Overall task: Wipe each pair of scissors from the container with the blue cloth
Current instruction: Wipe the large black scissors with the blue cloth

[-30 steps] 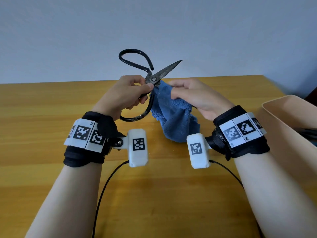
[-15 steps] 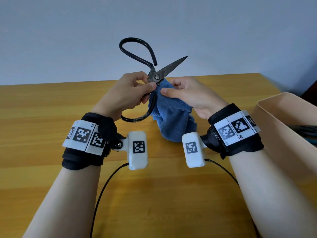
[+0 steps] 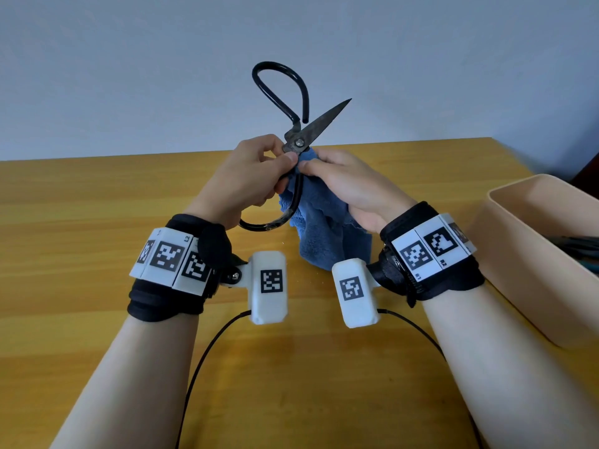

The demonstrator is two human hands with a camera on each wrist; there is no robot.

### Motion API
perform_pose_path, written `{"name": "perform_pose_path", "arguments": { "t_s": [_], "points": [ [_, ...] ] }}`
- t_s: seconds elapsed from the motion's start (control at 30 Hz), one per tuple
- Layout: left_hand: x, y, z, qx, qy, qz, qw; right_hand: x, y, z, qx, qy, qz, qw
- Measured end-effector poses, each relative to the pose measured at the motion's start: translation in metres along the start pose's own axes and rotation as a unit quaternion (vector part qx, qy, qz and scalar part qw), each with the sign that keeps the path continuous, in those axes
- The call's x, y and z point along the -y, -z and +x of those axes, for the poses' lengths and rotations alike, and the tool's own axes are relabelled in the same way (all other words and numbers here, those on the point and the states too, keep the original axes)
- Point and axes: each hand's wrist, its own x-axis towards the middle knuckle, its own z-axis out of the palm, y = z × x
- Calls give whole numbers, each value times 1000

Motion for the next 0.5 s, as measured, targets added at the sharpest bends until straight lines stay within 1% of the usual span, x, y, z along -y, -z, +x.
{"name": "perform_pose_path", "arguments": {
  "t_s": [0.23,0.33,0.5],
  "points": [
    [-3,-1,-4,22,-14,12,1000,-6,6,4,-42,39,-11,998],
    [-4,0,-4,24,-13,8,1000,-6,6,2,-37,50,-24,998],
    [-4,8,-5,26,5,-1,1000,-2,7,1,-4,39,-31,999]
  ]
}}
